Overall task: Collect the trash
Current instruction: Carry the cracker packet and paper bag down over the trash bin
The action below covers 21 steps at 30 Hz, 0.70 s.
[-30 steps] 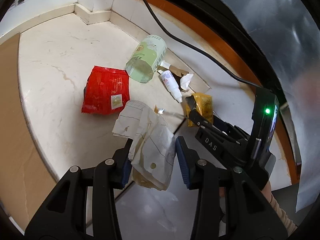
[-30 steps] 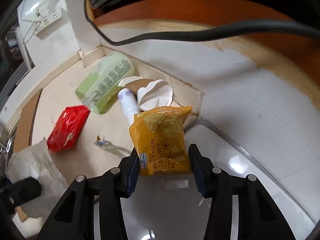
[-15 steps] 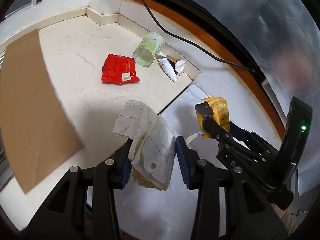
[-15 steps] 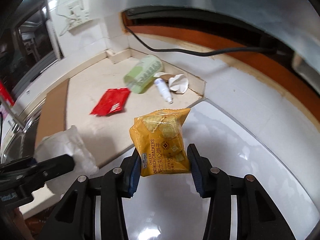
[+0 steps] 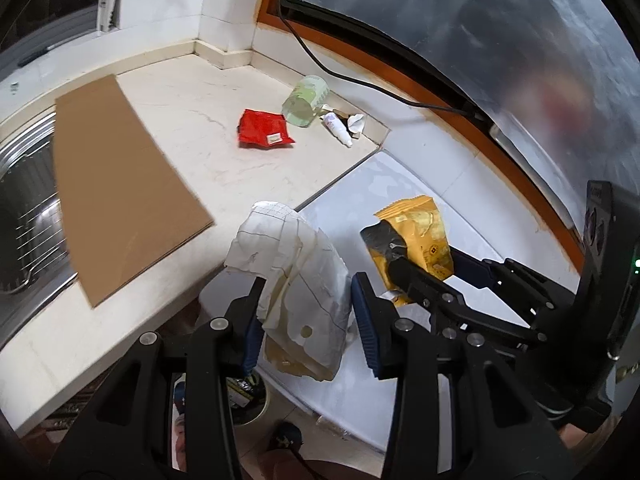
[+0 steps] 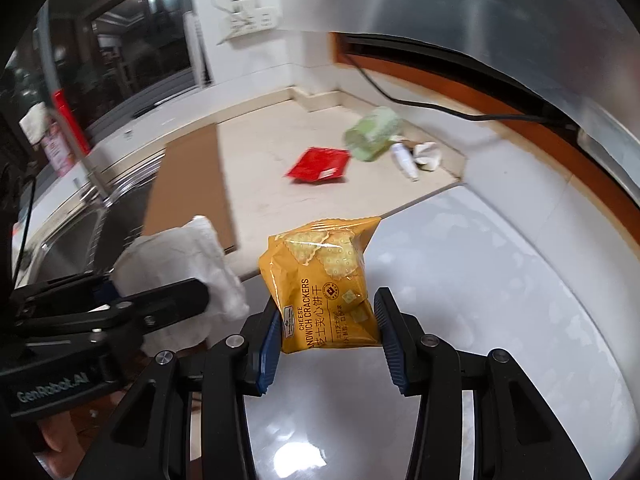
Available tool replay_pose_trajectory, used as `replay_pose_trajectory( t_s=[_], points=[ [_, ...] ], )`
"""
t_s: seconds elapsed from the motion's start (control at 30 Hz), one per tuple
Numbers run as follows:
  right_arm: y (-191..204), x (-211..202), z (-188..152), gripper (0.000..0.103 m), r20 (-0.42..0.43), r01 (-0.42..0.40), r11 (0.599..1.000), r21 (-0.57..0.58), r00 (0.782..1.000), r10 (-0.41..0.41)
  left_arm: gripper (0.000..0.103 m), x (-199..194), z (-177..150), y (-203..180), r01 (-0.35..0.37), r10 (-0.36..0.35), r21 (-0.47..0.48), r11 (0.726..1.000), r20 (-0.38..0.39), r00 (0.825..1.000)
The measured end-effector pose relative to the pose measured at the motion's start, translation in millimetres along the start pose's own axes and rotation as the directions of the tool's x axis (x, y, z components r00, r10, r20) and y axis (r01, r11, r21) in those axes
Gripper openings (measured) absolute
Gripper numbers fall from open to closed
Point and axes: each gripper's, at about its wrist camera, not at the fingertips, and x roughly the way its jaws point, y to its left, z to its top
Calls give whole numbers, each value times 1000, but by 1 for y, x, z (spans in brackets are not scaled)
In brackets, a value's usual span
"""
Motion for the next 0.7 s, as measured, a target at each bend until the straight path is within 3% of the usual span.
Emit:
replay_pose_trajectory(
  t_s=[0.37, 0.7],
  points=[
    [58, -22, -39, 44, -31, -88, 994, -58, 996, 86, 37, -50, -48, 22, -56, 56, 33, 998, 4, 998],
    [106, -24, -89, 44, -69, -104, 994, -13, 992, 103, 37, -65, -96, 63, -56, 62, 106, 993, -51, 997]
  ],
)
